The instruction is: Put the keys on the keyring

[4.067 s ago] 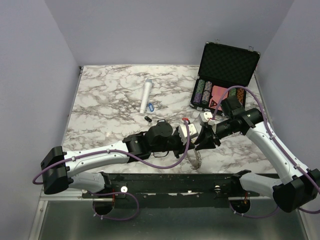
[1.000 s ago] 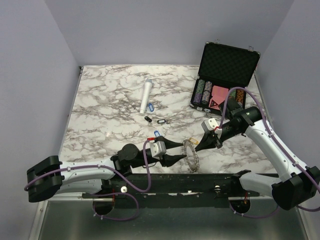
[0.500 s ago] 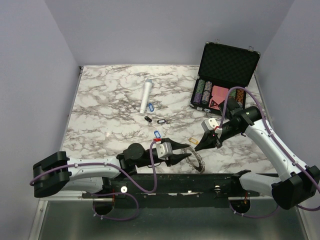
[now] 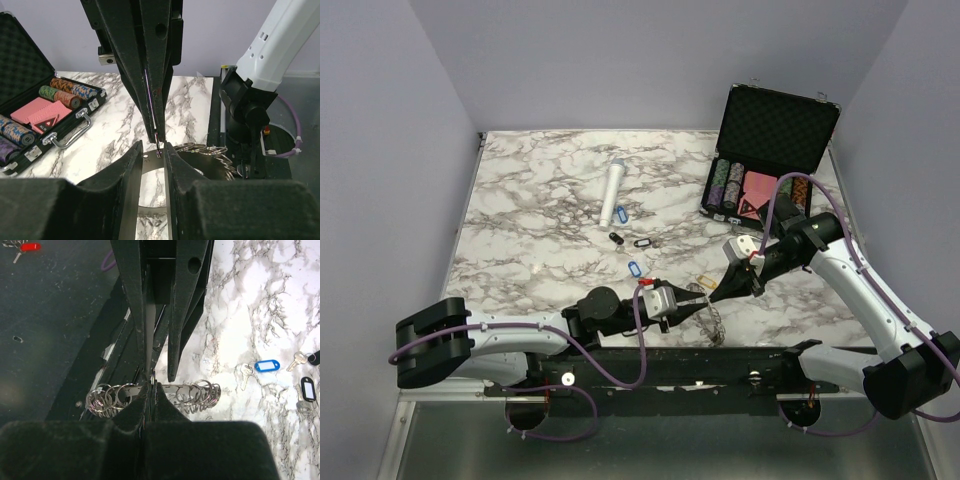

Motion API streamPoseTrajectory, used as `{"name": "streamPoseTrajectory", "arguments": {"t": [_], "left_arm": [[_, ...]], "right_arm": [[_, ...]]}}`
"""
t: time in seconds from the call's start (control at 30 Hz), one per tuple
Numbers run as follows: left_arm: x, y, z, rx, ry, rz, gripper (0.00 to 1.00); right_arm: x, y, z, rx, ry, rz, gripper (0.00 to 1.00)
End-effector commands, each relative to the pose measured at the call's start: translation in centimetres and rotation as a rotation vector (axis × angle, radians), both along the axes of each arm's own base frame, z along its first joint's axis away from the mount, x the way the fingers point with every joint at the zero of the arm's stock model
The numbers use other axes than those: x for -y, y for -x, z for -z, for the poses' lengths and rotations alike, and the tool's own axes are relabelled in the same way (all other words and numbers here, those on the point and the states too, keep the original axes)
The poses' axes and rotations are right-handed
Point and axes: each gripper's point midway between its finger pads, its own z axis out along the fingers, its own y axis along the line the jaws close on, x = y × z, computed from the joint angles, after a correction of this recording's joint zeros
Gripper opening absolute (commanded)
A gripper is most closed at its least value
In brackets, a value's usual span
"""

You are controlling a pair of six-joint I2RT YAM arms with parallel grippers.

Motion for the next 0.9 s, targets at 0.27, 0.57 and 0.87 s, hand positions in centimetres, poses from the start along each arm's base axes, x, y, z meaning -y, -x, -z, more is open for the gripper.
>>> {"name": "streamPoseTrajectory", "arguments": {"t": [0.27,0.57,0.87], "left_arm": [[0.68,-0.69,-0.44,0.024,-0.002,-0.034,0.18],[0.76,-0.62,-0.49,0.022,-0.001,-0.029,0.17],[0.76,-0.66,-0.78,0.016,0.013,-0.032,0.17]], "right_arm": [[-0.18,0.75,-1.75,-0.048,-0.046,0.001,0.0],[-0.16,0.76,-1.72,-0.052,-0.046,0.004,0.0],[-0.19,0.77,-1.71,-0.059,-0.047,0.005,0.0]]}}
